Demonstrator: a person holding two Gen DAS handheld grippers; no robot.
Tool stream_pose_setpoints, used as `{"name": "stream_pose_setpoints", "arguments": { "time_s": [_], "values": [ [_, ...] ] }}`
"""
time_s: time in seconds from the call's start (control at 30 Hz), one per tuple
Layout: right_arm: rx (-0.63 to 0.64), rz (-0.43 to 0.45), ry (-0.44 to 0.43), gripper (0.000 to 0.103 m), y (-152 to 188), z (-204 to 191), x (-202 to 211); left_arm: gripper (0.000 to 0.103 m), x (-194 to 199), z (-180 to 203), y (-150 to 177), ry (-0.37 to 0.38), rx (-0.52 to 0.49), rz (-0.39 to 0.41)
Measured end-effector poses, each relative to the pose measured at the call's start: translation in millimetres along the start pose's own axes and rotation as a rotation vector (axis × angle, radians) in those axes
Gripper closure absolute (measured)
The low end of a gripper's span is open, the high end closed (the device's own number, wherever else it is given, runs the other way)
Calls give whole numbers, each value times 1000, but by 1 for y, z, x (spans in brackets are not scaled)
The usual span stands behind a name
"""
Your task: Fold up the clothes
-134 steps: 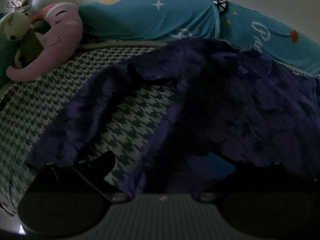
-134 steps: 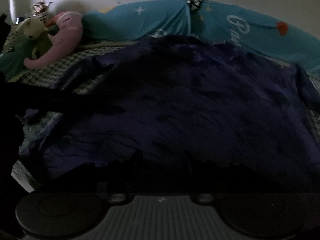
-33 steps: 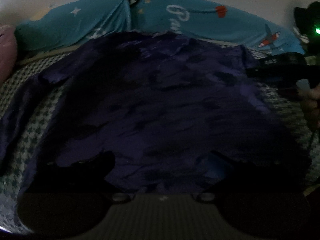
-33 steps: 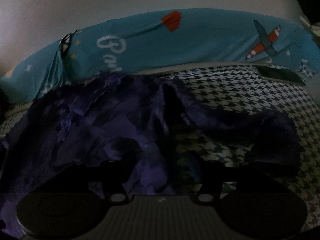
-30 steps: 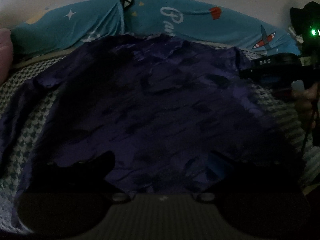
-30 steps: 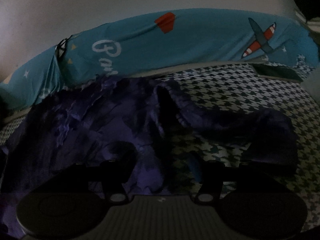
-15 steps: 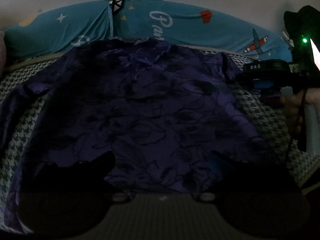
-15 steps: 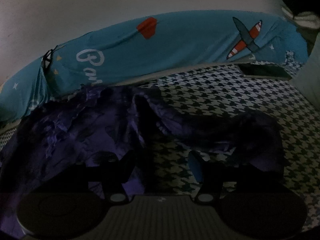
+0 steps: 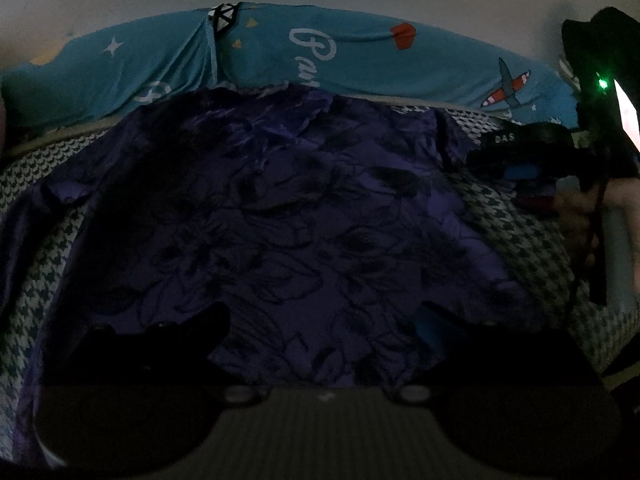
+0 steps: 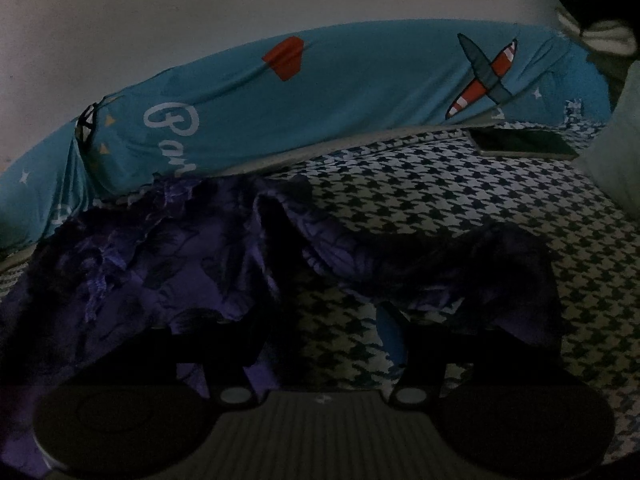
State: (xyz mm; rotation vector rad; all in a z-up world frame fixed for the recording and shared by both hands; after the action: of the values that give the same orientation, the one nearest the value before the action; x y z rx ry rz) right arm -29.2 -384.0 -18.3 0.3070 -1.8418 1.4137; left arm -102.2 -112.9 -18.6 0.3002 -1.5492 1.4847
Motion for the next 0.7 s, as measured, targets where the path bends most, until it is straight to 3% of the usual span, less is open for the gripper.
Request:
{"name": "stream_pose_setpoints", "arguments": {
  "time_s": [0.17,0.7],
  "values": [
    [-7,3,7,45,-3,3,-3,0,0,-4,-5,12,23,2],
    [-53,25,-4,45,-10,29,1,0,-9,-26,-24,-45,-40,7]
  ]
}}
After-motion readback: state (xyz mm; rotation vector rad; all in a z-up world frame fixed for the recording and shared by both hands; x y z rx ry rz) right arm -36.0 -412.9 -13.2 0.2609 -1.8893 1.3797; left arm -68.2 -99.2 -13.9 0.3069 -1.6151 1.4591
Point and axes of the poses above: each gripper's, at about its wrist camera, not at the fingertips, and x roughly against the way its jaws point, z to its right, y to its underside, the point moved 3 cm from there along -x, roughly the way its jaws point, and after that the axes turned 5 degrees about y, right-handed, at the moved point
